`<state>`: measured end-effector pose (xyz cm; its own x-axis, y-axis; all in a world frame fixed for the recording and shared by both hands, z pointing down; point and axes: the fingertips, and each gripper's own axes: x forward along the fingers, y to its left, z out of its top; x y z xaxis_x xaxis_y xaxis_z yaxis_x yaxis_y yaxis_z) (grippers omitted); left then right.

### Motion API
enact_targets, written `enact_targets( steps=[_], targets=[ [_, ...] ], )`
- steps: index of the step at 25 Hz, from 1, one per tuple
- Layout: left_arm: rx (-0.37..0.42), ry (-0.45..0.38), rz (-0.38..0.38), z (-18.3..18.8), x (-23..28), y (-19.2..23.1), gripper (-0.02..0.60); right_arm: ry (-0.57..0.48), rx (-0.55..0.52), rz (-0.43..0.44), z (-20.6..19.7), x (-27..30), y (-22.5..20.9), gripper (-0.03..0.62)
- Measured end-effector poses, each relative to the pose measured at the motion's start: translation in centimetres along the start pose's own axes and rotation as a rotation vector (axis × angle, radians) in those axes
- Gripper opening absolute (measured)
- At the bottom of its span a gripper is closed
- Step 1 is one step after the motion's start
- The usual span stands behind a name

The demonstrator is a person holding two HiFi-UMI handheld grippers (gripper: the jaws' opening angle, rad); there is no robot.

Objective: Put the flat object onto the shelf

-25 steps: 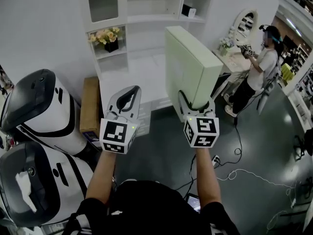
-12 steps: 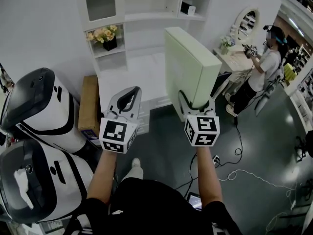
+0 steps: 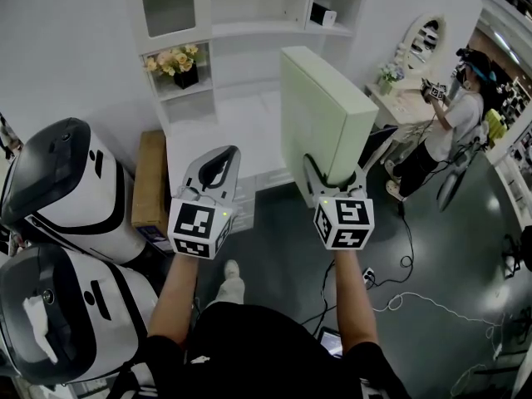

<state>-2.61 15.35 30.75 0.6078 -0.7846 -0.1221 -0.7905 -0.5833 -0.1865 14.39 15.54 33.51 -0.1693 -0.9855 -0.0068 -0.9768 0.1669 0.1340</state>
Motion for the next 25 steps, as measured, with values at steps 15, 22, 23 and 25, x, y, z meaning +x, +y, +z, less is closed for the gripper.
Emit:
enact_targets(
  steps=[15, 22, 23, 25],
  targets=[
    [-0.016, 0.004, -0.011, -2.5, 8.1, 6.1, 0.007, 0.013, -0.008, -0.004, -0.6, 9.9, -1.2, 0.272],
    [-0.027, 0.001, -0.015, -3.1, 11.8, 9.5, 0.006, 0.024, -0.012, -0.008, -0.3, 14.7, -1.6, 0.273],
    [-0.028, 0.002, -0.017, -3.2, 12.2, 9.9, 0.007, 0.028, -0.014, -0.009, -0.3, 15.3, -1.6, 0.273],
    [-0.031, 0.002, -0.020, -3.4, 13.1, 10.9, 0.006, 0.033, -0.015, -0.012, -0.3, 16.5, -1.6, 0.273]
  ],
)
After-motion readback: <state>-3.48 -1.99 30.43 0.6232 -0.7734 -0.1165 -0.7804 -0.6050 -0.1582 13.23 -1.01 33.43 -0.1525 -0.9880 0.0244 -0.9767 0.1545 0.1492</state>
